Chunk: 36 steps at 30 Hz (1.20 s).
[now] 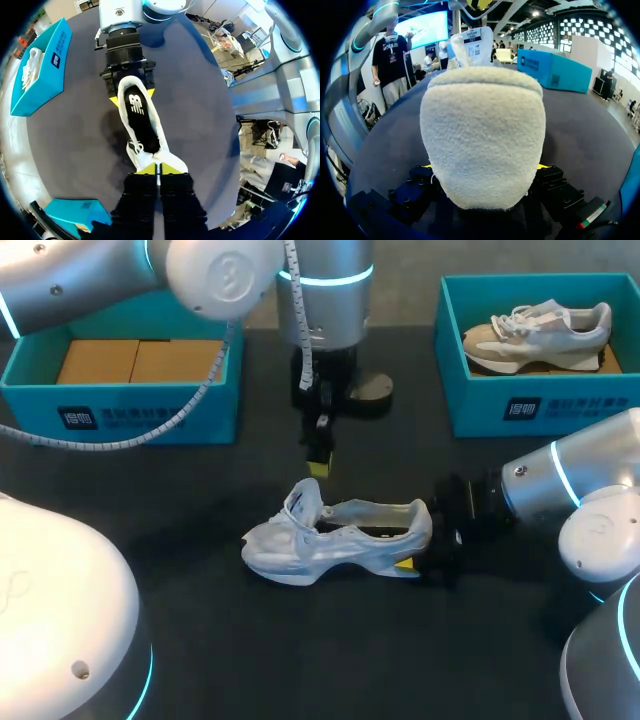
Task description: Take the shoe out of the shoebox, open the shoe tongue, remove and reinsert the insole, then place the shoe into the shoebox
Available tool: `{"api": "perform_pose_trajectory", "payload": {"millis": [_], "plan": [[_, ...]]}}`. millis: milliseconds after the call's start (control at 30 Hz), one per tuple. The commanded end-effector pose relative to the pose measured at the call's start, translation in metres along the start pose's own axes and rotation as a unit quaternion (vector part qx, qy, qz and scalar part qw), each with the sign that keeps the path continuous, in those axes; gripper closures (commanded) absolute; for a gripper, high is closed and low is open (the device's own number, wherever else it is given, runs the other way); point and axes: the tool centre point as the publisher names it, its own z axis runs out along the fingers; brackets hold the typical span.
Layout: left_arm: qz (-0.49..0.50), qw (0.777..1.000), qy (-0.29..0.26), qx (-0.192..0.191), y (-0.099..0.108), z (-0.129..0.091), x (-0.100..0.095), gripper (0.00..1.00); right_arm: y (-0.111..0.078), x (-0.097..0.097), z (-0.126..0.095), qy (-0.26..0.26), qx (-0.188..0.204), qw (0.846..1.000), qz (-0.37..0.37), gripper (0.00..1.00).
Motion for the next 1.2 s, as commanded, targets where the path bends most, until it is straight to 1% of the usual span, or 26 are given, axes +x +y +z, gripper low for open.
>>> {"api": "perform_pose_trajectory", "payload": {"millis": [33, 400, 433, 500, 600, 667, 733, 800, 933, 967, 1200], "plan": [[0.001, 1.000, 0.000, 0.000, 0.001, 0.000, 0.000, 1.00, -0.001, 0.001, 0.004, 0.000, 0.003, 1.000, 0.000, 1.00], [0.001, 1.000, 0.000, 0.000, 0.001, 0.000, 0.000, 1.00, -0.001, 0.001, 0.004, 0.000, 0.003, 1.000, 0.000, 1.00], [-0.002, 1.000, -0.001, 0.000, -0.002, 0.005, -0.002, 1.00, -0.001, 0.001, 0.004, 0.000, 0.003, 1.000, 0.000, 1.00], [-0.001, 1.000, -0.006, 0.020, -0.008, 0.011, -0.004, 1.00, -0.001, 0.001, 0.004, 0.000, 0.003, 1.000, 0.000, 1.00], [-0.003, 1.000, -0.004, 0.027, -0.018, 0.020, -0.009, 1.00, -0.001, 0.001, 0.004, 0.000, 0.003, 1.000, 0.000, 1.00], [0.000, 0.999, -0.005, 0.041, -0.024, 0.025, -0.011, 1.00, -0.001, 0.001, 0.004, 0.000, 0.003, 1.000, 0.000, 1.00], [0.002, 0.999, 0.003, 0.041, -0.031, 0.032, -0.013, 1.00, -0.001, 0.001, 0.004, 0.000, 0.003, 1.000, 0.000, 1.00], [-0.001, 0.999, -0.003, 0.046, -0.035, 0.036, -0.015, 1.00, -0.001, 0.001, 0.004, 0.000, 0.003, 1.000, 0.000, 1.00], [-0.014, 0.999, -0.016, 0.035, -0.039, 0.044, -0.017, 1.00, -0.001, 0.001, 0.004, 0.000, 0.003, 1.000, 0.000, 1.00], [-0.020, 0.999, -0.021, 0.026, -0.040, 0.047, -0.017, 1.00, -0.001, 0.001, 0.004, 0.000, 0.003, 1.000, 0.000, 1.00], [-0.038, 0.998, -0.033, 0.026, -0.044, 0.061, -0.019, 1.00, -0.001, 0.001, 0.004, 0.000, 0.003, 1.000, 0.000, 1.00]]}}
